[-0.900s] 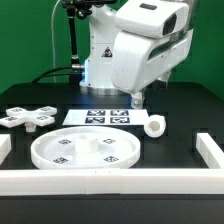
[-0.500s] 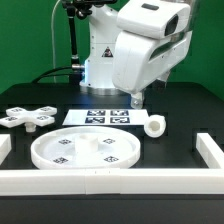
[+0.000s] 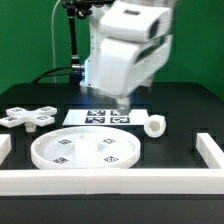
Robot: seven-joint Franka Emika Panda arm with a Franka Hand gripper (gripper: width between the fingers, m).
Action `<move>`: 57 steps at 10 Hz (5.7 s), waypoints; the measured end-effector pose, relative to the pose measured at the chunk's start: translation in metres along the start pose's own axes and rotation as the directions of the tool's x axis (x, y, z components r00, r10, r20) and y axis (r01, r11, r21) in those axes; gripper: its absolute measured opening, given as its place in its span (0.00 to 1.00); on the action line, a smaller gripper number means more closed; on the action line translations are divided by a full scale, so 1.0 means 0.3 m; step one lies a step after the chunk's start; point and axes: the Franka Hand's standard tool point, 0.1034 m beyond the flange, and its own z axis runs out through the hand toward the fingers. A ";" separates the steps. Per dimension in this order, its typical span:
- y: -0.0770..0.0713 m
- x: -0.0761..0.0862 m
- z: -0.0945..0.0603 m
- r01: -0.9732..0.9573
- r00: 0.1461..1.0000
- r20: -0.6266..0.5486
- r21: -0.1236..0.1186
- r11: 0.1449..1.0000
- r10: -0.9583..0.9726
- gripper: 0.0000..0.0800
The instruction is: Assemble round table
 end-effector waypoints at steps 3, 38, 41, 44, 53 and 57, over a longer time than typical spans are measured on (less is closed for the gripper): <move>0.027 -0.058 0.053 0.039 0.999 -0.017 -0.009 0.999 -0.039 0.81; -0.019 -0.059 0.286 0.086 0.987 -0.133 -0.061 0.994 -0.093 0.51; -0.037 0.039 0.276 0.067 0.987 -0.141 -0.067 0.995 -0.076 0.51; -0.044 0.120 0.267 0.066 0.987 -0.145 -0.070 0.995 -0.076 0.51; -0.061 0.155 0.260 0.032 0.991 -0.126 -0.042 0.999 -0.037 0.78; -0.095 0.121 0.148 -0.022 0.992 -0.124 -0.053 0.998 0.016 0.81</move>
Offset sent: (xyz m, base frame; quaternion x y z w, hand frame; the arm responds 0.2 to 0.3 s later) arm 0.0000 0.0000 0.0000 0.0000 0.0000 0.0000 1.0000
